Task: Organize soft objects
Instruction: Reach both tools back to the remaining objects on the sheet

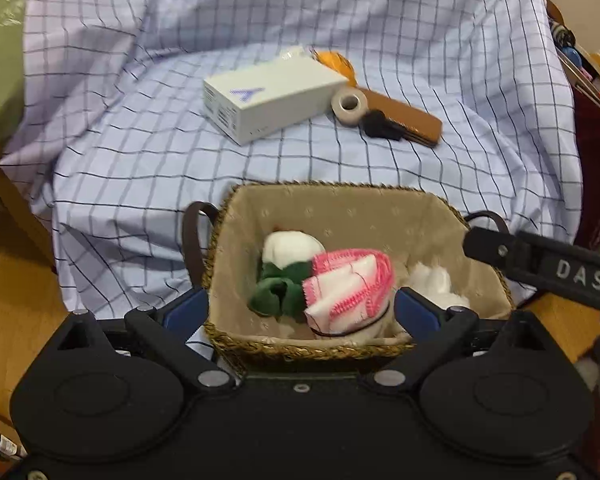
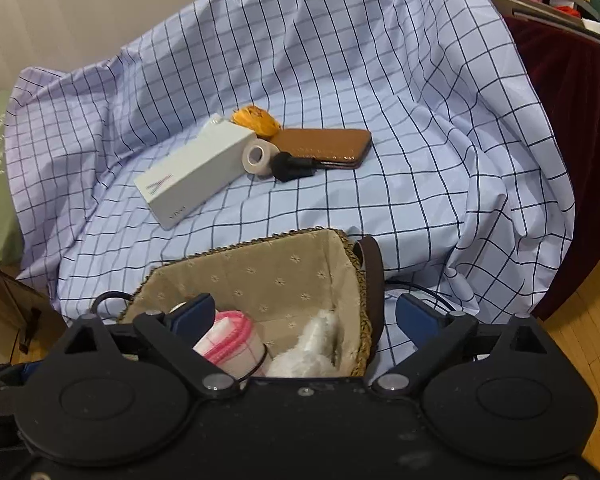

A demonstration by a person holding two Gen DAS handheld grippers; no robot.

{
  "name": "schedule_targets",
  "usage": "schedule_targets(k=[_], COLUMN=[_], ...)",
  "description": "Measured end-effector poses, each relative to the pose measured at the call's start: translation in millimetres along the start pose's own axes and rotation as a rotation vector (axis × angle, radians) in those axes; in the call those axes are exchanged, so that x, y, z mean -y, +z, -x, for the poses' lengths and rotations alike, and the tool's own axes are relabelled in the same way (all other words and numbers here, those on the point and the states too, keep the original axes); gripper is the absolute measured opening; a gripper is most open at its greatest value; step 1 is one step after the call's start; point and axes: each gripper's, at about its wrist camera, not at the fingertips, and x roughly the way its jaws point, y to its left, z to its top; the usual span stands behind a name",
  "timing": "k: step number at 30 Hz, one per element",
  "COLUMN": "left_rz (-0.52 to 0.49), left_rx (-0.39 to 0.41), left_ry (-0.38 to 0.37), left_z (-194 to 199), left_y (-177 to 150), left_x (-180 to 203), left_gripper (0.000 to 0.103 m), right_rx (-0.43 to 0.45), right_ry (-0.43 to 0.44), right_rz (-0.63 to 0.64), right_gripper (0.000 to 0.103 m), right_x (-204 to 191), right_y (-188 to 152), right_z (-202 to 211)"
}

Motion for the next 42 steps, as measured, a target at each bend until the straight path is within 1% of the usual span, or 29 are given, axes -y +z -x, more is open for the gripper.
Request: schedule_targets(k=[3, 10, 16, 20, 26, 31, 33, 42], left_rz=[0.001, 0.004, 0.008, 0.007, 0.010, 0.009, 0.006, 0.023], left_rx=[-0.021, 0.004, 0.031, 0.042, 0.059, 0.073, 0.076, 0.085], left_ry=[-0.016, -0.016, 0.012, 0.023, 0.034, 0.047, 0.052, 0.066], left_z=[-1, -10, -32, -48, -70, -86, -93, -125], left_y=[9, 50, 90, 110, 140, 166, 176, 217], left_x=[-3, -15, -26, -33, -42, -48, -50, -58], left_gripper=[0.096, 0.096, 0.096, 0.096, 0.096, 0.096, 0.096, 0.096], right_rx=[-0.036, -0.063, -0.037, -0.008, 0.036, 0.053, 0.046, 0.016], right_ry=[-0.019, -0.056, -0.075, -0.079, -0.076, -0.087, -0.104, -0.088], right_rz=[-0.002, 0.001, 0.028, 0.051, 0.104, 0.140, 0.153, 0.176], right_gripper=[0.100, 0.100, 0.100, 0.100, 0.100, 0.100, 0.100, 0.100], right_x=[3, 6, -2, -11, -35, -52, -57, -74], right_y=[11, 48, 88, 115, 156, 188, 202, 248], right_z=[-12, -41, -68, -87, -119, -155, -172, -230])
